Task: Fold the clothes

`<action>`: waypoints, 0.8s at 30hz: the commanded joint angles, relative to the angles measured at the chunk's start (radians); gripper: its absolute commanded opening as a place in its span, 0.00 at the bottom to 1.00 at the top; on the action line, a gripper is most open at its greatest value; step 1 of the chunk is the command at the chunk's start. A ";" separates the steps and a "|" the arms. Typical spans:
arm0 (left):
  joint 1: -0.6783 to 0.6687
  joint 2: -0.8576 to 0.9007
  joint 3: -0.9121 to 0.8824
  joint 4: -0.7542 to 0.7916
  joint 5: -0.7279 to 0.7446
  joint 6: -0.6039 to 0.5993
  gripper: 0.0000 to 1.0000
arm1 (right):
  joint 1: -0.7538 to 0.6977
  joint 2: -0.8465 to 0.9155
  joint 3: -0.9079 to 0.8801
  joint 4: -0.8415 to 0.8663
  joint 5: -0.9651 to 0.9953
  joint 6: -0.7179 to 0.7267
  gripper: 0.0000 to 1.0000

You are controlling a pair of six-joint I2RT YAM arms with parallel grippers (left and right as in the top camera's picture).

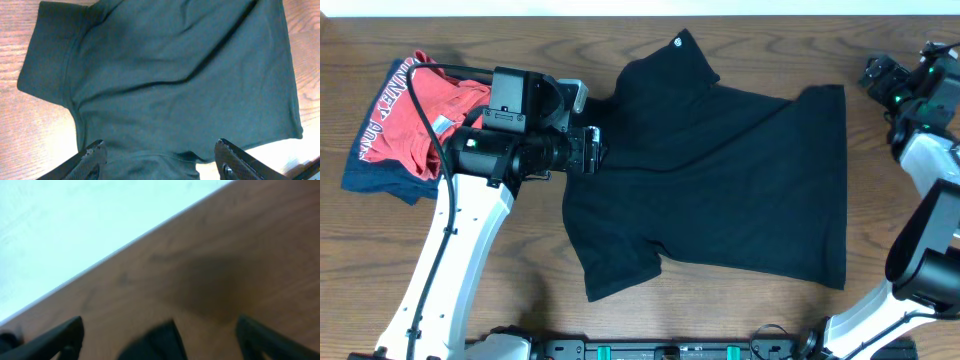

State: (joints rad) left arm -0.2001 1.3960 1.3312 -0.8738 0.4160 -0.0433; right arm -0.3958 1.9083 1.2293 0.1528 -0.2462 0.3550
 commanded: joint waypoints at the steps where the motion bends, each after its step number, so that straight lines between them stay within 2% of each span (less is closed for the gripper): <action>1: -0.003 -0.010 0.002 -0.005 0.006 0.029 0.70 | -0.044 -0.084 0.021 -0.098 -0.094 -0.038 0.99; 5: -0.003 -0.047 0.005 -0.012 0.000 0.055 0.70 | -0.090 -0.220 0.021 -0.340 -0.214 -0.038 0.98; 6: -0.002 -0.066 0.005 -0.012 -0.006 0.055 0.71 | -0.101 -0.262 0.021 -0.437 -0.214 -0.038 0.89; 7: -0.002 -0.076 0.006 -0.012 -0.008 0.055 0.71 | -0.106 -0.282 0.021 -0.489 -0.210 -0.039 0.86; 8: -0.001 -0.099 0.006 -0.013 -0.008 0.060 0.71 | -0.115 -0.320 0.021 -0.595 -0.188 -0.039 0.79; 9: -0.001 -0.118 0.006 -0.012 -0.009 0.065 0.72 | -0.119 -0.344 0.021 -0.679 -0.163 -0.038 0.68; 10: -0.001 -0.142 0.006 -0.012 -0.009 0.071 0.72 | -0.121 -0.366 0.020 -0.776 -0.129 -0.038 0.47; 11: -0.002 -0.164 0.006 -0.011 -0.009 0.074 0.74 | -0.121 -0.380 0.019 -0.864 -0.093 -0.037 0.36; 12: -0.002 -0.182 0.006 -0.011 -0.009 0.077 0.74 | -0.118 -0.386 0.018 -0.948 -0.047 -0.038 0.35; 14: -0.002 -0.218 0.006 -0.011 -0.021 0.077 0.75 | -0.110 -0.385 0.008 -1.081 0.058 -0.032 0.40; 16: -0.002 -0.246 0.006 -0.013 -0.028 0.077 0.76 | -0.102 -0.384 -0.037 -1.139 0.132 -0.027 0.50; 19: -0.002 -0.275 0.006 -0.020 -0.028 0.077 0.79 | -0.102 -0.384 -0.156 -1.109 0.210 -0.002 0.60; 24: -0.002 -0.280 0.006 -0.054 -0.028 0.077 0.79 | -0.108 -0.384 -0.364 -0.929 0.192 0.018 0.62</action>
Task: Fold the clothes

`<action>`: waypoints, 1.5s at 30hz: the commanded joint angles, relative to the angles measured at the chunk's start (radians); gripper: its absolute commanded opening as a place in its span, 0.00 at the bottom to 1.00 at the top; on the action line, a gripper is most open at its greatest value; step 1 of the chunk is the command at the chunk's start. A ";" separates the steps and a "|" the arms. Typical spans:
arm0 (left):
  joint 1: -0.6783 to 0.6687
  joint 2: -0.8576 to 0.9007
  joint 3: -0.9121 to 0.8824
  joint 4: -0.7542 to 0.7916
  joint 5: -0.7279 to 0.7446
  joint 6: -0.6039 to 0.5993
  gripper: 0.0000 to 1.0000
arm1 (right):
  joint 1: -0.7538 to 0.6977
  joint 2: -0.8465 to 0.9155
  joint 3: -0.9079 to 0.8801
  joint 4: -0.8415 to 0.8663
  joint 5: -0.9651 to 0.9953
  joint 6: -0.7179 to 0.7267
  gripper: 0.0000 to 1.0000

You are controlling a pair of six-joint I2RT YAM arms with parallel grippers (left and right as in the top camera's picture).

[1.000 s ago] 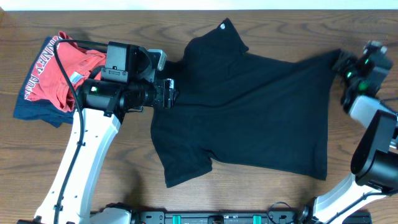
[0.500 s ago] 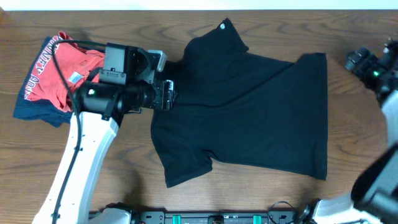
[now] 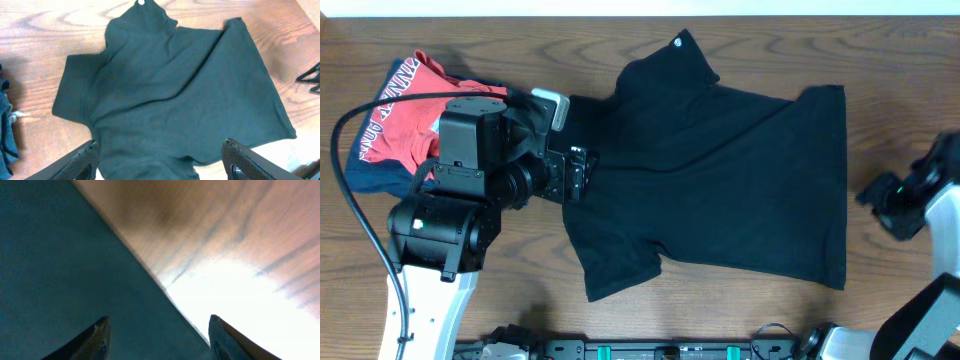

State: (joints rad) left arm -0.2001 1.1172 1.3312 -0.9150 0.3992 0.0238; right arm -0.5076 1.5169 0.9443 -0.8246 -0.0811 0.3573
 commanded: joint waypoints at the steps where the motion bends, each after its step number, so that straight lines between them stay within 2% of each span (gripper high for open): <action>1: -0.002 -0.001 0.006 -0.020 -0.011 0.010 0.79 | 0.005 0.007 -0.113 0.089 -0.005 -0.010 0.63; 5: -0.002 -0.001 0.006 -0.031 -0.011 0.010 0.79 | 0.009 0.007 -0.196 0.193 -0.088 -0.071 0.64; 8: -0.002 -0.001 0.006 -0.031 -0.011 0.010 0.79 | 0.021 0.007 -0.235 0.207 -0.080 -0.071 0.60; 10: -0.002 -0.001 0.006 -0.031 -0.011 0.010 0.79 | 0.025 0.007 -0.260 0.212 -0.064 -0.071 0.54; 12: -0.002 -0.001 0.006 -0.031 -0.011 0.010 0.79 | 0.024 0.007 -0.288 0.238 -0.062 -0.070 0.42; 13: -0.002 -0.001 0.006 -0.031 -0.011 0.010 0.79 | 0.023 0.007 -0.301 0.257 -0.062 -0.066 0.32; 15: -0.002 -0.001 0.006 -0.031 -0.011 0.010 0.79 | 0.023 0.007 -0.303 0.275 -0.054 -0.066 0.03; 25: -0.002 0.000 0.006 -0.049 -0.011 0.010 0.79 | -0.071 -0.024 -0.129 0.261 0.211 0.063 0.01; 31: -0.002 0.021 0.006 -0.134 -0.011 0.010 0.79 | -0.123 -0.029 -0.054 0.148 0.238 0.126 0.02; 33: -0.002 0.034 0.006 -0.160 -0.011 0.010 0.79 | -0.122 -0.029 -0.054 0.132 0.239 0.125 0.38; 34: -0.002 0.042 0.006 -0.175 -0.011 0.010 0.79 | -0.122 -0.030 -0.054 0.128 0.238 0.125 0.49; 35: -0.002 0.053 0.005 -0.190 -0.011 0.010 0.79 | -0.122 -0.032 -0.054 0.124 0.225 0.125 0.54; 41: -0.037 0.134 -0.038 -0.283 -0.005 0.010 0.80 | -0.121 -0.077 -0.054 0.094 -0.006 0.042 0.61; 45: -0.103 0.182 -0.136 -0.303 0.029 0.010 0.79 | -0.120 -0.139 -0.054 0.045 -0.168 -0.017 0.64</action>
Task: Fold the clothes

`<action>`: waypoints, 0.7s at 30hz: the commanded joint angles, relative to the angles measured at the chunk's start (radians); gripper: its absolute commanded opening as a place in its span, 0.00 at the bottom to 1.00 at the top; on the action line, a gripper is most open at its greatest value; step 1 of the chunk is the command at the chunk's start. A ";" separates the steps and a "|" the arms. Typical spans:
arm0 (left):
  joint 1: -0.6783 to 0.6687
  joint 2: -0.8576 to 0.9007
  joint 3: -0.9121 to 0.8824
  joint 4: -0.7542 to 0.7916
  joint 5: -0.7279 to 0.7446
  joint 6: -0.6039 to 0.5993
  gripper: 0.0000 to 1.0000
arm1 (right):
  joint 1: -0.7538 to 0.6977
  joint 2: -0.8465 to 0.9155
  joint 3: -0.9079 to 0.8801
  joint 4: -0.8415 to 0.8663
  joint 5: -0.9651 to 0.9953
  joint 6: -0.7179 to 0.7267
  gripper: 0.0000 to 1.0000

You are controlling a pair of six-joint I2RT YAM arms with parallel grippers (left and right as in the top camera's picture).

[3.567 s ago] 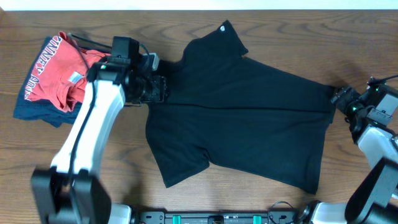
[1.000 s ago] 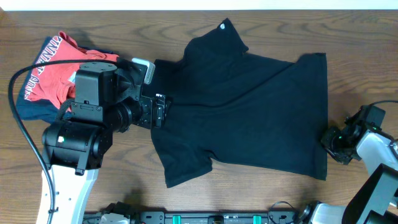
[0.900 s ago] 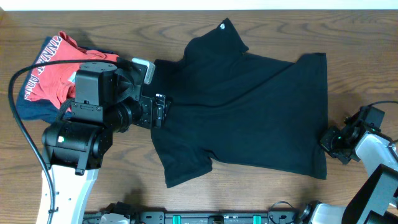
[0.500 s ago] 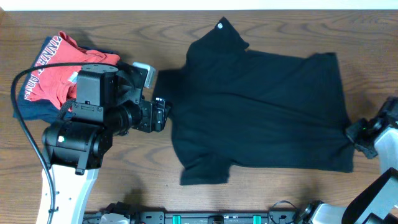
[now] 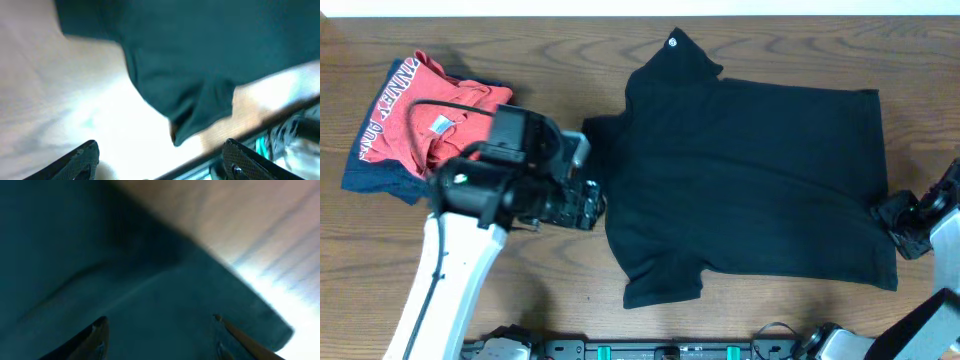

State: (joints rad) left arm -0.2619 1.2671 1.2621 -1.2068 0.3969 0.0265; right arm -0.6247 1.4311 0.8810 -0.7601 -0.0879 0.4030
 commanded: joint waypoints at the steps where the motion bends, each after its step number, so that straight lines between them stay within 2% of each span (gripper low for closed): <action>1: -0.060 0.041 -0.096 -0.008 0.040 0.007 0.79 | -0.003 -0.068 0.009 -0.035 -0.174 -0.065 0.64; 3: -0.101 0.057 -0.154 -0.006 0.046 0.007 0.78 | -0.003 -0.093 0.009 -0.071 -0.179 -0.069 0.66; 4: -0.126 0.066 -0.186 -0.003 0.046 0.007 0.74 | -0.003 -0.102 0.009 -0.088 -0.179 -0.072 0.68; 8: -0.216 0.078 -0.309 0.065 0.117 -0.013 0.74 | -0.003 -0.111 0.006 -0.146 -0.178 -0.080 0.71; 13: -0.316 0.079 -0.493 0.259 0.104 -0.173 0.73 | -0.003 -0.111 -0.013 -0.160 -0.178 -0.105 0.72; 18: -0.350 0.079 -0.636 0.429 0.104 -0.342 0.61 | -0.003 -0.111 -0.014 -0.161 -0.174 -0.105 0.72; 21: -0.351 0.079 -0.702 0.516 0.105 -0.430 0.61 | -0.003 -0.111 -0.014 -0.165 -0.175 -0.105 0.72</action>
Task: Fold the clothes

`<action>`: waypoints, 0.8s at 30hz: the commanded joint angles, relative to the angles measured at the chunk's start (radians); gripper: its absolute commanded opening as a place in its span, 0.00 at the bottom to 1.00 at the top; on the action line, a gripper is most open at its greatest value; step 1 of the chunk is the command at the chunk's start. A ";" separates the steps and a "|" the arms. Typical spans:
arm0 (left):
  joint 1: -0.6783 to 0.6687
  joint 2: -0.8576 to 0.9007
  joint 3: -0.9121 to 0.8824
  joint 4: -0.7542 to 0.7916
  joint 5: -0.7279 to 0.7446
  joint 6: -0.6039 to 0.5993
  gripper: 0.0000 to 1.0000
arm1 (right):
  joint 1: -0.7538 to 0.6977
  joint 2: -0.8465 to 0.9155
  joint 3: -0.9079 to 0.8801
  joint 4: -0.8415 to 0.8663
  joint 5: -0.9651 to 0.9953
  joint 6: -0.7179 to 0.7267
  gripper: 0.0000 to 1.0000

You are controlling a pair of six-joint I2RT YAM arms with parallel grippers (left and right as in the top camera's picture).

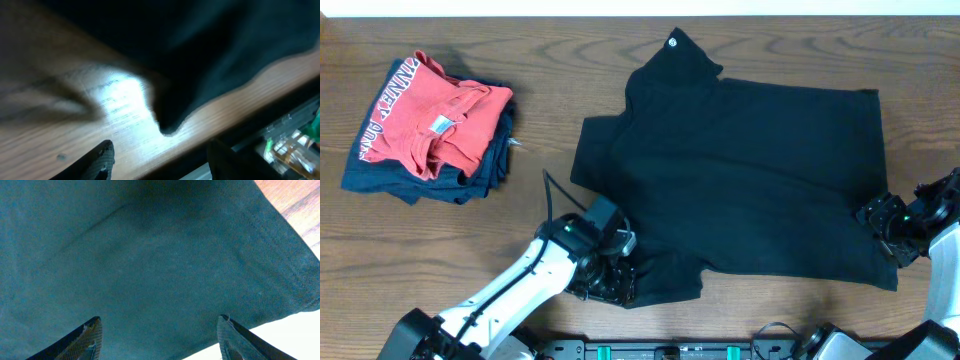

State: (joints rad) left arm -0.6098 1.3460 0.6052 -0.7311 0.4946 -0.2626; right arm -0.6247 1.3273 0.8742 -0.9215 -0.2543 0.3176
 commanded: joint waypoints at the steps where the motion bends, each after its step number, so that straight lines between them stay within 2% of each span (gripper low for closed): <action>1: -0.003 0.001 -0.058 0.064 0.007 -0.164 0.60 | -0.003 -0.007 -0.008 -0.004 -0.008 -0.020 0.72; 9: -0.003 0.001 -0.069 0.176 0.063 -0.232 0.57 | -0.003 -0.007 -0.008 -0.008 -0.004 -0.019 0.72; 14: -0.003 0.019 -0.070 0.173 0.059 -0.254 0.40 | -0.003 -0.007 -0.008 -0.008 0.001 -0.019 0.70; 18: -0.003 0.069 -0.070 0.188 0.066 -0.267 0.35 | -0.003 -0.007 -0.009 -0.013 0.022 -0.019 0.70; 21: -0.001 0.103 -0.069 0.195 0.083 -0.266 0.19 | -0.003 -0.007 -0.010 -0.013 0.023 -0.019 0.70; 22: 0.002 0.105 -0.065 0.195 0.087 -0.257 0.10 | -0.003 -0.007 -0.012 -0.010 0.023 -0.019 0.70; 24: 0.018 0.101 -0.050 0.178 0.105 -0.211 0.06 | -0.003 -0.007 -0.021 -0.006 0.047 -0.019 0.70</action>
State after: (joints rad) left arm -0.6083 1.4410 0.5377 -0.5381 0.5774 -0.5148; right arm -0.6247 1.3273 0.8715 -0.9298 -0.2363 0.3168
